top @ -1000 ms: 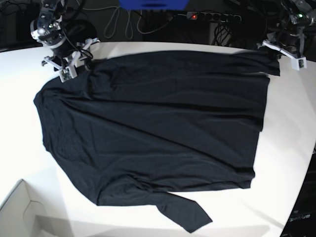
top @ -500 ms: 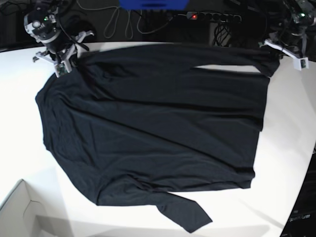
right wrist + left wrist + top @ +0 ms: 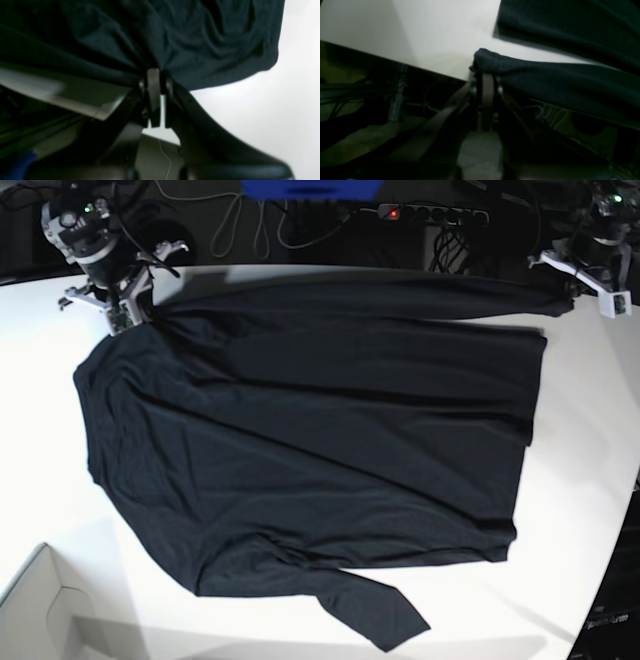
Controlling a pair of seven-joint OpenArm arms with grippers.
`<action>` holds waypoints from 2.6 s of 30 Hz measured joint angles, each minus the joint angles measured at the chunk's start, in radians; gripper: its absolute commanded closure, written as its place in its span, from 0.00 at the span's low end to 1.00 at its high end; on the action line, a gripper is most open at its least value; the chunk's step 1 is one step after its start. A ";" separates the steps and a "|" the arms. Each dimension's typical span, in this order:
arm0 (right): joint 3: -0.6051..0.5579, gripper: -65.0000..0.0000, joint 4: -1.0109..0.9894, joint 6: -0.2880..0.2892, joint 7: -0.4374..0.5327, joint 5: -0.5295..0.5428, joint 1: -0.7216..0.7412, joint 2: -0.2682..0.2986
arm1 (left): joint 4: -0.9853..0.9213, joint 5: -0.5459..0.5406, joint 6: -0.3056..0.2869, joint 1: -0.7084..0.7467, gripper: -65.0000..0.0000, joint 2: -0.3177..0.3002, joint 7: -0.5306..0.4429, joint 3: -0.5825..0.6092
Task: Layout the t-shirt on the table in an organized manner, then fold the t-shirt properly
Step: 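Grasp the collar edge corners with both grippers and pull them apart, then hold the collar edge taut with both grippers, then open the right gripper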
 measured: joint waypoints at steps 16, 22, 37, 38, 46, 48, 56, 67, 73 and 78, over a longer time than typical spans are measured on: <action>0.051 1.00 0.000 0.003 -0.007 0.010 -0.045 -0.016 | 0.000 -0.007 -0.008 -0.005 1.00 -0.002 0.002 -0.078; 0.051 1.00 0.000 0.003 0.000 0.010 -0.046 -0.016 | 0.001 -0.007 -0.008 -0.006 1.00 -0.006 0.002 -0.078; 0.029 1.00 0.000 0.003 -0.002 0.005 0.027 -0.013 | 0.016 0.013 -0.008 -0.119 1.00 -0.005 0.006 -0.075; 0.029 1.00 -0.002 0.004 -0.005 -0.005 0.034 -0.013 | 0.015 0.012 -0.008 -0.127 1.00 -0.004 0.005 -0.075; 0.029 1.00 -0.029 0.002 -0.002 -0.003 0.113 -0.013 | -0.051 0.016 -0.004 -0.162 1.00 -0.009 0.005 -0.032; 0.029 1.00 -0.049 0.003 -0.011 -0.008 0.125 -0.013 | -0.058 0.013 -0.004 -0.163 1.00 -0.008 0.005 -0.023; 0.029 1.00 -0.069 0.003 -0.011 -0.008 0.142 0.003 | -0.048 0.012 -0.001 -0.144 1.00 -0.010 0.002 0.005; 0.031 1.00 -0.069 0.004 -0.007 -0.001 0.142 0.017 | 0.090 -0.014 -0.002 -0.122 1.00 -0.026 0.307 -0.096; 0.029 1.00 -0.069 0.004 -0.006 0.000 0.143 0.017 | 0.111 -0.021 -0.005 -0.122 1.00 -0.026 0.361 -0.129; 0.029 1.00 -0.069 0.003 -0.006 0.003 0.143 0.017 | 0.106 -0.009 -0.005 -0.130 1.00 -0.026 0.351 -0.098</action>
